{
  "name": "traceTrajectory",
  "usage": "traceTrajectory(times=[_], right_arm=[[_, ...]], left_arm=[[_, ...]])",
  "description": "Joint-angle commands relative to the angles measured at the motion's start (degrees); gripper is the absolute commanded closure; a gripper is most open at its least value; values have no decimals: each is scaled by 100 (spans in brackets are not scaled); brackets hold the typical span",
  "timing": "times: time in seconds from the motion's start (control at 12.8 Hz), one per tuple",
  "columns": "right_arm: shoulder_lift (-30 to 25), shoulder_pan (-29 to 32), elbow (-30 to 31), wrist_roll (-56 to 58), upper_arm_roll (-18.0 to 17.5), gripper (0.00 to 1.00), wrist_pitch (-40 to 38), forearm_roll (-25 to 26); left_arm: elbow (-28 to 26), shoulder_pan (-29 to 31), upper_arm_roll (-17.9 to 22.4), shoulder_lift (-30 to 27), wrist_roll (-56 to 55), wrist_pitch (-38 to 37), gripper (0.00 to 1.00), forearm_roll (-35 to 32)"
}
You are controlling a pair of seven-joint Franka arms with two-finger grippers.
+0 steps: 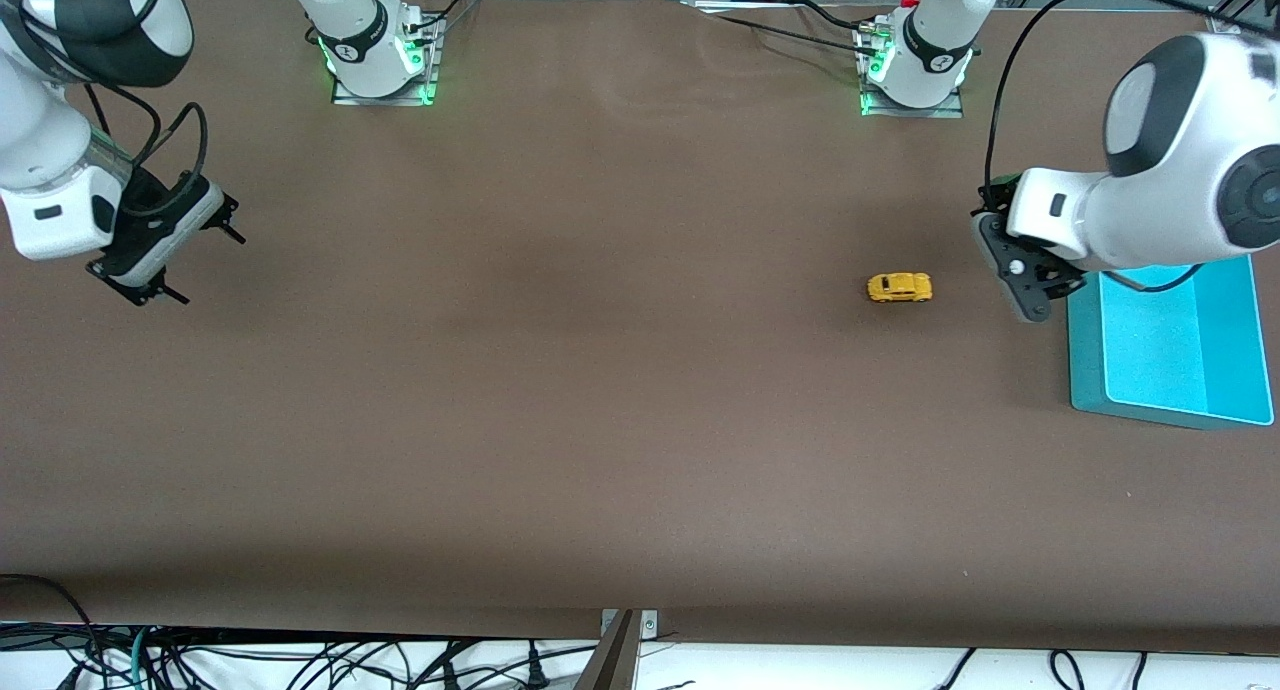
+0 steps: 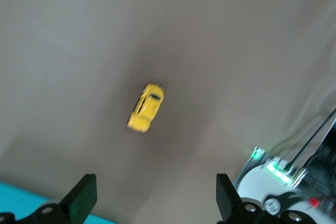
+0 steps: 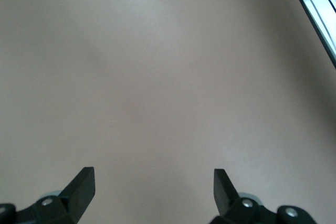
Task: Wind and store yellow beetle car
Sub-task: 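Lower the left gripper onto the car while the right gripper returns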
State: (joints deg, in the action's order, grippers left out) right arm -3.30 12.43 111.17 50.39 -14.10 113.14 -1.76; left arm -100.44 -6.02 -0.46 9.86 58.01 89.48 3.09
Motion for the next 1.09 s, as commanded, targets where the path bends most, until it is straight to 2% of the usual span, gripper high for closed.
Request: traceTrajectory(times=[0.0, 0.16, 0.23, 0.39, 0.7, 1.02], right_arm=[[-311, -162, 19, -2217, 57, 0, -466, 0], [-461, -250, -86, -3723, 92, 0, -906, -8], [-452, -250, -217, -4052, 92, 0, -1073, -8], [-426, -259, -402, -4073, 275, 0, -1242, -69], [-452, -259, -438, -4309, 294, 0, -1479, -219], [-426, -259, -455, -4310, 277, 0, -1400, -237]], left_arm=[[-1623, -4, 3, -817, 711, 1076, 0, -125], [-2206, -39, -15, -977, 1017, 1763, 0, -579], [-2426, -101, -24, -977, 1341, 2097, 0, -712], [-2944, -5, -15, -1047, 1782, 2800, 0, -731], [-3902, 302, -6, -1039, 2433, 4233, 0, -740], [-4492, 444, -6, -960, 2575, 5165, 0, -740]])
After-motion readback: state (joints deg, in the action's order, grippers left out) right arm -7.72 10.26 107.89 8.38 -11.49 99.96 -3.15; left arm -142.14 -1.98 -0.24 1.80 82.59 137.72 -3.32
